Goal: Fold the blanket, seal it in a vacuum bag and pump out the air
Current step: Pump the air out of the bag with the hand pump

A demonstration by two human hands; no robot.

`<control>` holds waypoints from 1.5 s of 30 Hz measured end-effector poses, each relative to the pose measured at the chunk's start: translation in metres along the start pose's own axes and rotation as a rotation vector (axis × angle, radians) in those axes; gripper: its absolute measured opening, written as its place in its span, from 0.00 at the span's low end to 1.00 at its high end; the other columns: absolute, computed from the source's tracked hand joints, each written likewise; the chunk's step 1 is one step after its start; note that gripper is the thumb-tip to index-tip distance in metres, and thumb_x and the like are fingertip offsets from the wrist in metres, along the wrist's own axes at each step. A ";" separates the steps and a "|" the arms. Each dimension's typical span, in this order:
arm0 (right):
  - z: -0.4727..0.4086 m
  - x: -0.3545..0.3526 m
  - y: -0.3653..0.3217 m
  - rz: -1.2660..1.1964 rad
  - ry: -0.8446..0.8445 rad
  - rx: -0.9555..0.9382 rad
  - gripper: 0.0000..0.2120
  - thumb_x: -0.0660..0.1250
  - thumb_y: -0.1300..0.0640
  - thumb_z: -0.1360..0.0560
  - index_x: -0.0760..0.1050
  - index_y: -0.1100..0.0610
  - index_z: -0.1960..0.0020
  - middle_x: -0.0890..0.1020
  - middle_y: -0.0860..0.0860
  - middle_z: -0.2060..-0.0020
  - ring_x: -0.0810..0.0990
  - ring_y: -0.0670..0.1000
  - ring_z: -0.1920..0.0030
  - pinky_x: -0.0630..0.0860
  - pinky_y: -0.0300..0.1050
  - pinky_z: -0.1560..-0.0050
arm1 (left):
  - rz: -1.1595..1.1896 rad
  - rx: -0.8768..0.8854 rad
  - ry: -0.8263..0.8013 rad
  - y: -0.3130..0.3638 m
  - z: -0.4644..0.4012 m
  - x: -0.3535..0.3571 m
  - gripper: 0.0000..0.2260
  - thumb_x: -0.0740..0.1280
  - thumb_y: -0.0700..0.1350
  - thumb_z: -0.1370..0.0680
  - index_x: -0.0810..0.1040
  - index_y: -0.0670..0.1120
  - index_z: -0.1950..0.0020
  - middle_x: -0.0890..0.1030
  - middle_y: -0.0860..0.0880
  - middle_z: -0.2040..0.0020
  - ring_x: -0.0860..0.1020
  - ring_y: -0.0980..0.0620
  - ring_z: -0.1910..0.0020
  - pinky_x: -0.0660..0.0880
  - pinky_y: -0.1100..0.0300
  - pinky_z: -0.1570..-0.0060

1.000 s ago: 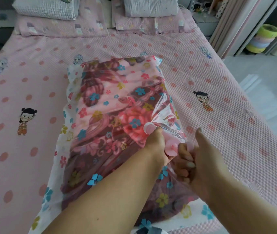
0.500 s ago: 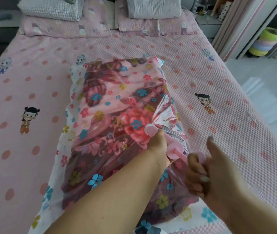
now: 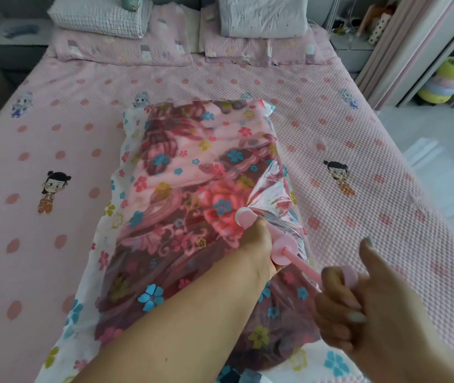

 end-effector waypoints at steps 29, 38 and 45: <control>0.016 -0.001 0.011 -0.115 0.039 -0.089 0.34 0.52 0.27 0.30 0.60 0.55 0.78 0.58 0.49 0.84 0.57 0.49 0.80 0.60 0.39 0.80 | -0.071 -0.004 -0.034 -0.005 -0.009 -0.003 0.21 0.56 0.54 0.20 0.68 0.47 0.30 0.75 0.42 0.35 0.77 0.41 0.40 0.74 0.48 0.40; -0.013 0.000 0.002 0.053 0.071 0.033 0.33 0.47 0.32 0.23 0.57 0.56 0.75 0.57 0.50 0.80 0.56 0.49 0.75 0.54 0.40 0.73 | 0.056 -0.054 -0.003 -0.012 -0.008 0.001 0.18 0.55 0.56 0.20 0.70 0.55 0.32 0.77 0.47 0.39 0.77 0.45 0.44 0.76 0.61 0.69; -0.020 -0.002 -0.002 0.078 0.080 -0.008 0.33 0.47 0.33 0.23 0.58 0.56 0.76 0.57 0.50 0.80 0.57 0.49 0.77 0.55 0.40 0.74 | 0.110 -0.025 0.016 -0.008 -0.008 0.003 0.21 0.56 0.57 0.20 0.69 0.51 0.30 0.76 0.47 0.39 0.78 0.47 0.45 0.73 0.64 0.61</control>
Point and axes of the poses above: each hand's wrist, its own z-axis away from the middle knuckle, its own x-axis out of the palm, y = z × x, the point moved 9 cm from there along -z, towards the middle knuckle
